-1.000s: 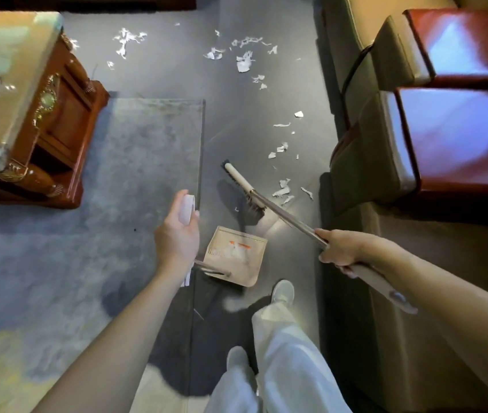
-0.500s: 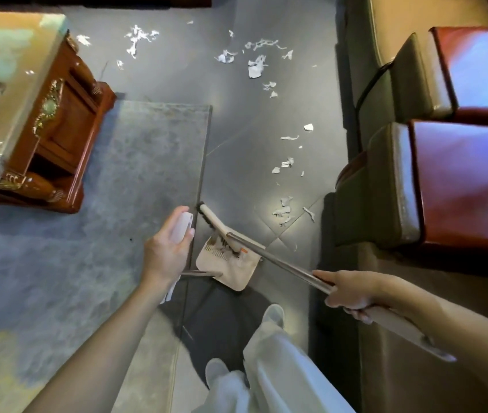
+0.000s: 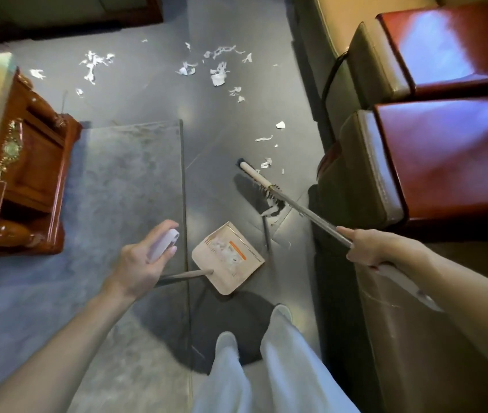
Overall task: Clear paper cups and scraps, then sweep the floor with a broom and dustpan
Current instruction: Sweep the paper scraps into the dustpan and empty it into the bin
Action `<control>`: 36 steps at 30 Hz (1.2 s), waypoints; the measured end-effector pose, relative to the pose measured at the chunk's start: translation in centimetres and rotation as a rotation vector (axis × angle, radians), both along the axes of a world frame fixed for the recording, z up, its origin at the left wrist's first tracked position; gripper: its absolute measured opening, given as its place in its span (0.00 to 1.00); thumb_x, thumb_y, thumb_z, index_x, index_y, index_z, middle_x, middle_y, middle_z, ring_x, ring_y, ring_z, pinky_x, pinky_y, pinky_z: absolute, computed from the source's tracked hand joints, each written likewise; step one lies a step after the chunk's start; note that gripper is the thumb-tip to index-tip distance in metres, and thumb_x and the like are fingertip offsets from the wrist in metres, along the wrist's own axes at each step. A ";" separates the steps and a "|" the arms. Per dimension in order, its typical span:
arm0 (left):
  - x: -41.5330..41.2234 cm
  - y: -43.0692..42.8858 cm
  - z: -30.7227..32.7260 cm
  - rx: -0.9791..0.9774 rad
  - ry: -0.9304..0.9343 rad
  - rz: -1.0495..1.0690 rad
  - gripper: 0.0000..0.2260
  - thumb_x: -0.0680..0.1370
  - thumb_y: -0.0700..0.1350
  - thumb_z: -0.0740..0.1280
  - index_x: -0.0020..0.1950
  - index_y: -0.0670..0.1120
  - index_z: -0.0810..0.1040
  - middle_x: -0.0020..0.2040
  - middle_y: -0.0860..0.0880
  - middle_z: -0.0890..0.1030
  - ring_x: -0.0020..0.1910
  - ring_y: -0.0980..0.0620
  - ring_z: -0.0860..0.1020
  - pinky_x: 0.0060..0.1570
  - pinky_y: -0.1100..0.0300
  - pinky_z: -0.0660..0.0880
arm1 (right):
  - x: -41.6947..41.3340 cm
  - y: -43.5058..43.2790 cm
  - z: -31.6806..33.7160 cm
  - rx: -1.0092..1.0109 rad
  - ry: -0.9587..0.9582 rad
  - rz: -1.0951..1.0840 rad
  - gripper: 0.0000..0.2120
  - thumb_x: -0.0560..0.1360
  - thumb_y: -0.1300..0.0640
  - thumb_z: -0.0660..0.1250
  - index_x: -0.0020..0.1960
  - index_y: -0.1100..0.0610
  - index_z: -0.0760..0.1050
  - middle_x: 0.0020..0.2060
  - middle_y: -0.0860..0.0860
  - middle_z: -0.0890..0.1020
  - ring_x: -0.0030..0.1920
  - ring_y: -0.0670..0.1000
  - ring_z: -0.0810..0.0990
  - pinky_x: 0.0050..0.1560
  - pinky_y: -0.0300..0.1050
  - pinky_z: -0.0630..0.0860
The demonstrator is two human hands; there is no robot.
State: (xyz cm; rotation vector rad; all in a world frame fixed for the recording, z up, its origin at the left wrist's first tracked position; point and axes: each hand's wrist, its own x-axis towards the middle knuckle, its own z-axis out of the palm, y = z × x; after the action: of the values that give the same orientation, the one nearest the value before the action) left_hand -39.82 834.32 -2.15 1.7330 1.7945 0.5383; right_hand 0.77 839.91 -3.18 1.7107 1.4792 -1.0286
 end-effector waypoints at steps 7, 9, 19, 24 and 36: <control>-3.1 -2.5 -0.7 -0.033 -0.015 -0.084 0.19 0.74 0.47 0.70 0.56 0.67 0.69 0.40 0.55 0.79 0.34 0.51 0.75 0.37 0.74 0.68 | -5.5 -5.3 -1.5 -0.168 0.067 -0.272 0.36 0.78 0.65 0.60 0.79 0.44 0.47 0.46 0.56 0.77 0.32 0.48 0.75 0.24 0.37 0.71; -3.0 -3.4 -1.5 -0.035 -0.073 -0.079 0.16 0.74 0.46 0.70 0.58 0.62 0.73 0.45 0.50 0.82 0.39 0.47 0.79 0.43 0.66 0.70 | -7.1 -8.0 -0.9 -0.228 0.098 -0.291 0.37 0.78 0.65 0.60 0.79 0.44 0.46 0.47 0.56 0.78 0.30 0.48 0.74 0.26 0.37 0.72; -1.9 -4.6 -2.3 -0.005 -0.100 -0.033 0.15 0.77 0.46 0.69 0.61 0.61 0.73 0.46 0.40 0.82 0.44 0.40 0.79 0.38 0.61 0.64 | -11.8 -17.6 3.0 -0.452 0.302 -0.489 0.34 0.80 0.61 0.60 0.76 0.39 0.49 0.38 0.54 0.77 0.26 0.45 0.71 0.30 0.39 0.74; -2.7 -4.8 -2.7 -0.008 -0.132 -0.028 0.17 0.77 0.46 0.69 0.65 0.57 0.75 0.50 0.41 0.83 0.49 0.40 0.80 0.47 0.54 0.73 | -10.9 -19.8 5.3 -0.406 0.352 -0.504 0.33 0.80 0.61 0.60 0.76 0.39 0.48 0.33 0.51 0.77 0.24 0.44 0.71 0.28 0.38 0.73; 1.9 -1.8 -2.8 0.014 -0.156 0.056 0.15 0.77 0.47 0.68 0.63 0.57 0.75 0.44 0.41 0.81 0.43 0.37 0.78 0.45 0.49 0.75 | -6.5 -13.0 4.2 -0.036 0.132 -0.398 0.35 0.79 0.58 0.62 0.78 0.43 0.46 0.47 0.52 0.78 0.38 0.47 0.79 0.35 0.40 0.78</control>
State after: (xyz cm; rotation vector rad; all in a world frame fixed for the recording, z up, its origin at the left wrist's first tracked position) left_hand -37.95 832.55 -4.92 1.6071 1.7373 0.6919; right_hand -5.70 826.90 1.00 1.9909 1.2114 -1.3871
